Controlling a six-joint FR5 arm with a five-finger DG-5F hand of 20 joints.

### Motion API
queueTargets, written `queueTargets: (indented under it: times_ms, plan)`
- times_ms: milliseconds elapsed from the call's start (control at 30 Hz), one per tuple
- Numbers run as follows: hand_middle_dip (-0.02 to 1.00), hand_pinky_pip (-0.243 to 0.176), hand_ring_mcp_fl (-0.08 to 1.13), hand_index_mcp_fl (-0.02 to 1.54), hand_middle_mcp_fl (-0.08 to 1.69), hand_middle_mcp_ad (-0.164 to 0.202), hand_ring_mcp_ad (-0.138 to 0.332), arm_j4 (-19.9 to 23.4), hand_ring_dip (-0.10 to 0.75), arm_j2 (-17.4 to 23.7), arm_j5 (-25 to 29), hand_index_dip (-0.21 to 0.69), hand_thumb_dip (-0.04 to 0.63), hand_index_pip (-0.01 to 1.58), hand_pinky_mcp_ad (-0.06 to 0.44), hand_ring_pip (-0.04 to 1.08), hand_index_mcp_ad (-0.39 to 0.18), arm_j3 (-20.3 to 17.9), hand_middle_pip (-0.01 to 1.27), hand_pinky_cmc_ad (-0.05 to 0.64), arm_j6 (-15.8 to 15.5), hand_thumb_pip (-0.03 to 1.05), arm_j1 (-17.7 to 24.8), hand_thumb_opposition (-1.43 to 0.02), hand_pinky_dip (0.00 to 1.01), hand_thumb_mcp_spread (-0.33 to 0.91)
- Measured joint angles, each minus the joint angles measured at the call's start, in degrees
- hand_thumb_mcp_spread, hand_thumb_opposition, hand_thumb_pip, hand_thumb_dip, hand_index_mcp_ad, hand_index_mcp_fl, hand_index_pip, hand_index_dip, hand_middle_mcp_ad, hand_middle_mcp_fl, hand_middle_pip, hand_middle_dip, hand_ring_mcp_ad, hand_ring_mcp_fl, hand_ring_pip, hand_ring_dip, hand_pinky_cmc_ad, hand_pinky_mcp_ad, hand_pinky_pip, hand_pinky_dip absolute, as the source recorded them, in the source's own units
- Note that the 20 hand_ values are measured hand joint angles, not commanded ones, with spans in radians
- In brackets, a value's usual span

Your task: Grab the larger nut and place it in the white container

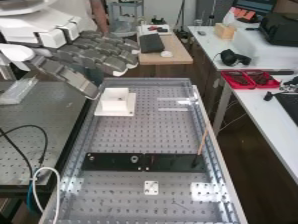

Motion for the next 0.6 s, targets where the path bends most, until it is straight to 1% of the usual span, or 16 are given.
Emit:
queueTargets:
  times_ms: [200,600]
  plan:
    - [0.23,-0.105,0.0,0.04,0.03,0.077,0.175,-2.16,0.112,-0.24,-0.89,0.019,0.188,0.28,0.311,0.07,-0.138,1.03,0.13,0.365,-0.33,0.67,-0.34,-0.76,0.58,0.18]
    - [0.23,-0.105,0.0,0.04,0.03,0.077,0.176,-4.0,0.112,-1.35,-4.35,0.021,0.188,0.28,0.311,0.07,-0.138,2.84,0.13,0.365,-1.04,0.67,-1.38,-0.76,0.58,0.18]
